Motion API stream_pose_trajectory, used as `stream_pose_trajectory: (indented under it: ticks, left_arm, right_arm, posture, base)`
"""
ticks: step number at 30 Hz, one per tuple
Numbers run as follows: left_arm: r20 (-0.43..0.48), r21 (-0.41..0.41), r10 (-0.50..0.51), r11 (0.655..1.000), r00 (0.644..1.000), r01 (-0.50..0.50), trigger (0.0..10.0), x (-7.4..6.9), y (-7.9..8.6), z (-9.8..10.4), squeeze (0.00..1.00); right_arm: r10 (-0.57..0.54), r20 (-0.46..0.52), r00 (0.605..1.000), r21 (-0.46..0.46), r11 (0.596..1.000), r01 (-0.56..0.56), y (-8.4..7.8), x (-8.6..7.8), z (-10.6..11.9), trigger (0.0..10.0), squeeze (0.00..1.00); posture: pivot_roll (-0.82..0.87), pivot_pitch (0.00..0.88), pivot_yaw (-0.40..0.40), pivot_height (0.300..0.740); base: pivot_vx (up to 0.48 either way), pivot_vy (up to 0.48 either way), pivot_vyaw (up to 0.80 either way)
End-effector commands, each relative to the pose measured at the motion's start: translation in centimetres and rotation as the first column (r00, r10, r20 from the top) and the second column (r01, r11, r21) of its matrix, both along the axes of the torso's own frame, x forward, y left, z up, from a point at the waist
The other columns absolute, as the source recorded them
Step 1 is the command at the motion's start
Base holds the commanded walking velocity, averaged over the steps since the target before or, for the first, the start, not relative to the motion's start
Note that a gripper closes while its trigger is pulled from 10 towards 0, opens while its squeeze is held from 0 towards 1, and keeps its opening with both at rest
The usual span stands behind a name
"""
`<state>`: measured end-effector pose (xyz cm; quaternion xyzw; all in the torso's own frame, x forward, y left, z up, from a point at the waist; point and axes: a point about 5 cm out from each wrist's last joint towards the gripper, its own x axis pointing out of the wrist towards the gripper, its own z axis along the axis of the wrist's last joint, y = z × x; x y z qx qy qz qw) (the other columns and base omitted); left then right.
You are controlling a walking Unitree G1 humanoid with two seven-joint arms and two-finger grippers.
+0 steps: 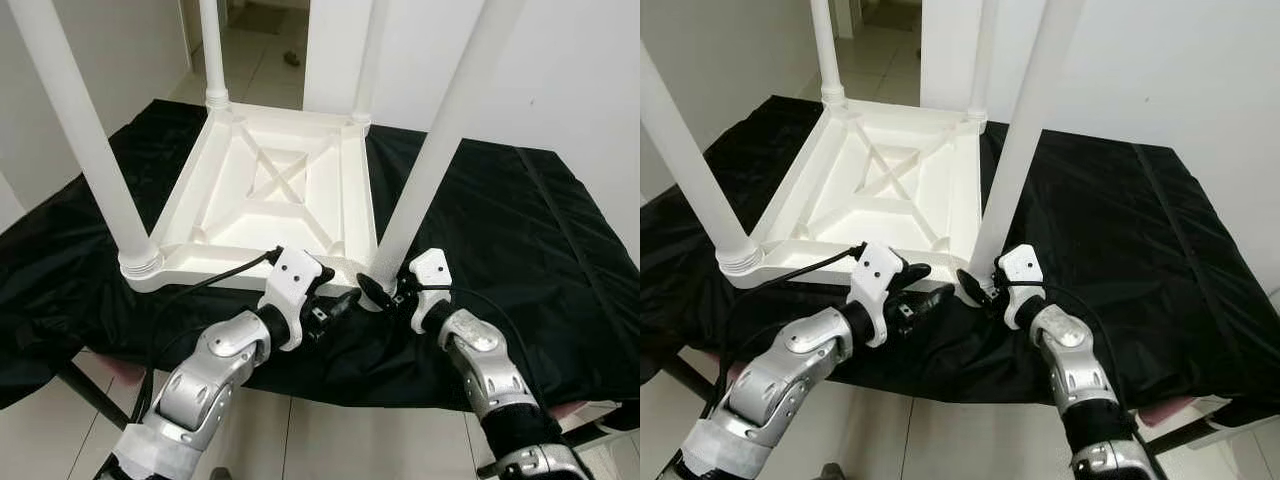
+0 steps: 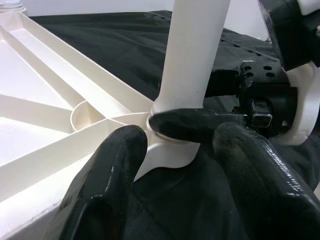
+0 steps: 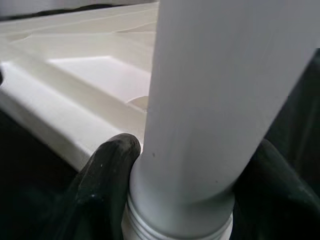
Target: Building children table
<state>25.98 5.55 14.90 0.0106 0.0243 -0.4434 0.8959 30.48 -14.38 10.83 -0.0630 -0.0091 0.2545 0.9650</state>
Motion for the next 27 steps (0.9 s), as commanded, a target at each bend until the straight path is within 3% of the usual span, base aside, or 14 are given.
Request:
stream_pose_trajectory:
  ticks: [1,3,7,8,10,11,13,18,26,27]
  left_arm:
    - [-0.008,-0.004,-0.05,0.999,0.999,0.05,10.0,-0.5,-0.4,0.0,0.0]
    - [-0.008,-0.004,-0.05,0.999,0.999,0.05,10.0,-0.5,-0.4,0.0,0.0]
    - [-0.009,-0.004,-0.05,0.999,0.999,0.05,10.0,-0.6,-0.4,0.0,0.0]
    - [-0.01,-0.005,-0.049,0.999,0.999,0.049,10.0,-0.6,-0.4,0.0,0.0]
    - [-0.01,-0.005,-0.049,0.999,0.999,0.049,10.0,-0.6,-0.4,0.0,0.0]
    - [-0.011,-0.005,-0.046,0.999,0.999,0.046,10.0,-0.6,-0.4,0.0,0.0]
    - [-0.012,-0.006,-0.045,0.999,0.999,0.044,10.0,-0.6,-0.4,0.0,0.0]
    - [-0.014,-0.008,-0.039,0.999,0.999,0.039,10.0,-0.7,-0.4,0.0,0.0]
    - [-0.007,-0.012,-0.024,1.0,1.0,0.024,10.0,-0.4,-0.3,0.2,0.0]
    - [-0.006,-0.013,-0.021,1.0,1.0,0.021,10.0,-0.4,-0.3,0.2,0.0]
  right_arm:
    - [-0.133,-0.088,0.987,0.021,0.991,0.135,-0.4,-0.2,-1.1,0.0,0.0]
    - [-0.133,-0.088,0.987,0.021,0.991,0.135,-0.4,-0.2,-1.1,0.0,0.0]
    - [-0.239,-0.114,0.964,0.037,0.969,0.245,-0.4,-0.3,-1.2,0.0,0.0]
    - [-0.326,-0.118,0.938,0.044,0.942,0.333,-0.4,-0.3,-1.2,0.0,0.0]
    - [-0.326,-0.118,0.938,0.044,0.942,0.333,-0.4,-0.3,-1.2,0.0,0.0]
    - [-0.53,-0.136,0.837,0.049,0.84,0.54,-0.2,-0.6,-1.2,0.0,0.0]
    - [-0.56,-0.151,0.814,0.059,0.817,0.573,0.4,-0.7,-1.2,0.0,0.0]
    - [-0.558,-0.153,0.816,0.109,0.811,0.575,1.0,-0.7,-0.6,0.0,0.0]
    - [-0.556,-0.155,0.817,0.1,0.814,0.573,1.1,-0.4,-0.1,0.2,0.0]
    - [-0.55,-0.152,0.821,0.091,0.82,0.565,1.2,-0.3,0.0,10.0,0.0]
  posture:
    - [0.04,0.0,-0.038,0.74]
    - [0.04,0.0,-0.038,0.74]
    - [0.05,0.0,-0.042,0.74]
    - [0.04,0.0,-0.042,0.74]
    - [0.04,0.0,-0.042,0.74]
    - [0.05,0.0,-0.049,0.74]
    - [0.05,0.0,-0.053,0.74]
    - [0.05,0.0,-0.054,0.74]
    - [0.06,0.0,-0.059,0.74]
    - [0.06,0.0,-0.058,0.74]
  base:
    - [0.0,0.0,0.0]
    - [0.0,0.0,0.0]
    - [0.0,0.0,0.0]
    - [0.0,0.0,0.0]
    - [0.0,0.0,0.0]
    - [0.0,0.0,0.0]
    - [0.0,0.0,0.0]
    - [0.0,0.0,0.0]
    - [0.0,0.0,0.0]
    - [0.0,0.0,0.0]
